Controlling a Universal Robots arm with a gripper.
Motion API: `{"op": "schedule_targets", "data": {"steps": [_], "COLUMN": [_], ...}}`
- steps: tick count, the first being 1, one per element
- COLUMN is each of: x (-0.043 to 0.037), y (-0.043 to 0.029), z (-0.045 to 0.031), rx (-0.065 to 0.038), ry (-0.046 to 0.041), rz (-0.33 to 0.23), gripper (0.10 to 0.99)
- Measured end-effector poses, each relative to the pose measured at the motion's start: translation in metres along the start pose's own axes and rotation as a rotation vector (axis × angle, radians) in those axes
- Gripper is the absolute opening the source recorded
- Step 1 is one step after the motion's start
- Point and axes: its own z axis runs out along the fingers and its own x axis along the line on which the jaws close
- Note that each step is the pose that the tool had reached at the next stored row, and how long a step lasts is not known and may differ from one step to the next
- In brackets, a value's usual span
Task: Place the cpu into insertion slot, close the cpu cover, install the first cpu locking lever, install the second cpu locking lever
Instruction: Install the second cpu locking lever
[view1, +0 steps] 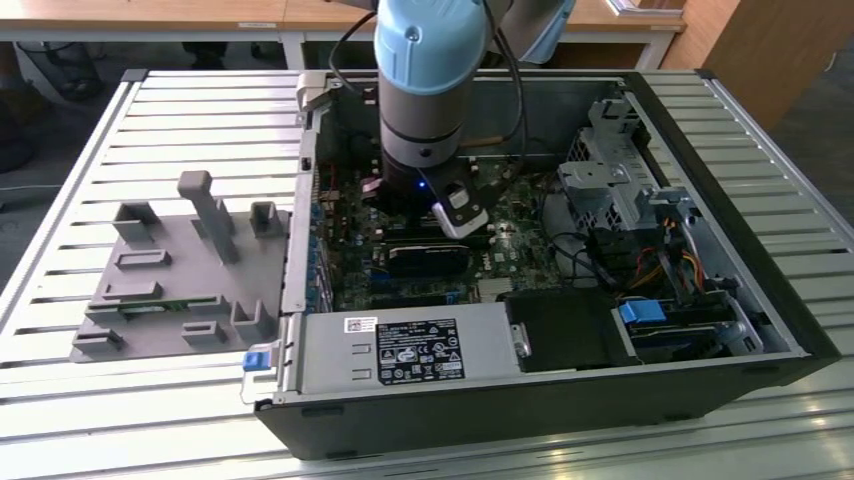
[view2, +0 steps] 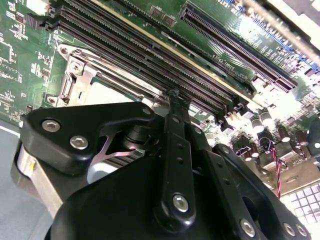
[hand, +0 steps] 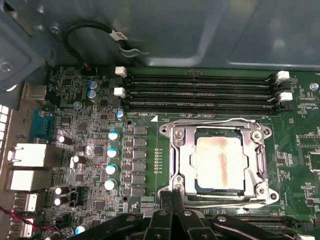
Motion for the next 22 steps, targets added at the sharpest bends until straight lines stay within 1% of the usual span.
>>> {"op": "schedule_targets", "data": {"steps": [4, 8, 12, 14, 22], "x": [0.0005, 0.0018, 0.0021, 0.0022, 0.0027], "y": [0.0010, 0.0011, 0.0012, 0.0016, 0.0041], "z": [0.0025, 0.0051, 0.0051, 0.0042, -0.0063], "rx": [-0.006, -0.005, -0.007, -0.009, -0.008], "ry": [-0.0002, 0.0005, -0.0002, -0.0008, -0.0001], "rz": [0.000, 0.000, 0.000, 0.000, 0.000], "gripper": [0.106, 0.106, 0.106, 0.106, 0.106]}}
